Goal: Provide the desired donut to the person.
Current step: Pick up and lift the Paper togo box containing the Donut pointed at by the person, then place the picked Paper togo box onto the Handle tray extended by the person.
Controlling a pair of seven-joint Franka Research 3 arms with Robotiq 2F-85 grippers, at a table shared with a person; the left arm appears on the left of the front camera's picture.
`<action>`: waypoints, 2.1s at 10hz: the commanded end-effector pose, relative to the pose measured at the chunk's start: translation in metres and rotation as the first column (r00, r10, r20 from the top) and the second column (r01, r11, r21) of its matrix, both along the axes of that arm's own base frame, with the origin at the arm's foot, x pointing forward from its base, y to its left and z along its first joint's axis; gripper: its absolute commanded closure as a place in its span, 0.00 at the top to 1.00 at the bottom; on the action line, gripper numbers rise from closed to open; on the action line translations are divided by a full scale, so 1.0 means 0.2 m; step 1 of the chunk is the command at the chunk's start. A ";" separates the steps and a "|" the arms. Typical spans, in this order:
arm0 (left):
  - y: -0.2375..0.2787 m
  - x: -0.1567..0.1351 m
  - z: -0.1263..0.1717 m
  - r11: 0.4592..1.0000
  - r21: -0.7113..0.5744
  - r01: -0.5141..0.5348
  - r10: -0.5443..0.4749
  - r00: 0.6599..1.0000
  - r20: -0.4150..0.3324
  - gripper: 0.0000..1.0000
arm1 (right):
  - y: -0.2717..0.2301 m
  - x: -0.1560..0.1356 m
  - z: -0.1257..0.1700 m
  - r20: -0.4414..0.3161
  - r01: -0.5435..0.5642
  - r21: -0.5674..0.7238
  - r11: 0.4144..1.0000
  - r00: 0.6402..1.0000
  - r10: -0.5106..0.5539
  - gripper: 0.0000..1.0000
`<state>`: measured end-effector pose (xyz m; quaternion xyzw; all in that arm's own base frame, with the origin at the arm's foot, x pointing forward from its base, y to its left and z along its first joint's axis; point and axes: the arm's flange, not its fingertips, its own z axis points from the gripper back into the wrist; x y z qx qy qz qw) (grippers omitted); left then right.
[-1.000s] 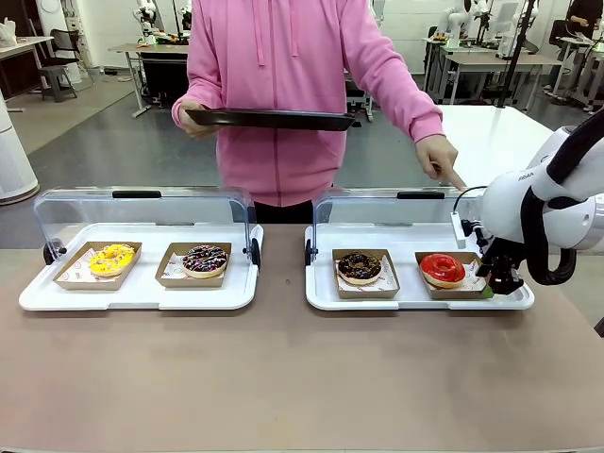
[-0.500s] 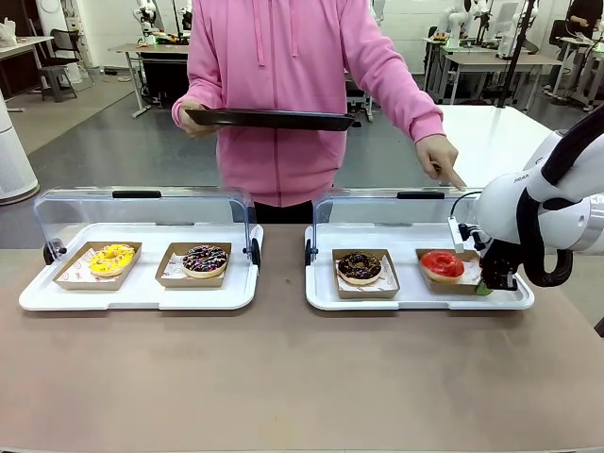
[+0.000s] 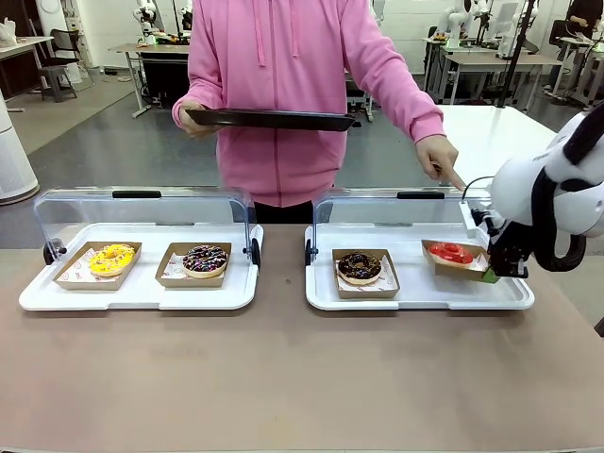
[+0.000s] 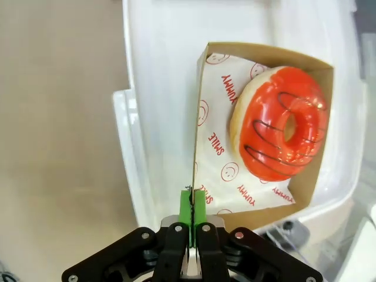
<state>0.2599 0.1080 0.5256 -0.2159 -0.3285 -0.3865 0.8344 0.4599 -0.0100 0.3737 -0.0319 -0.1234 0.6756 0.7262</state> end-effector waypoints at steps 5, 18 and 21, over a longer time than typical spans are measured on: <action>0.01 0.00 0.00 1.000 -0.004 0.020 -0.019 1.000 0.011 1.00 | 0.04 -0.69 0.63 0.030 -0.098 0.037 0.994 0.995 0.097 0.00; 0.01 0.00 0.00 1.000 -0.004 0.020 -0.019 1.000 0.011 1.00 | 0.07 -0.87 0.93 0.165 -0.092 -0.026 0.995 0.982 0.095 0.00; 0.01 0.00 0.00 1.000 -0.004 0.020 -0.019 1.000 0.011 1.00 | 0.07 -0.87 0.93 0.165 -0.092 -0.026 0.995 0.982 0.095 0.00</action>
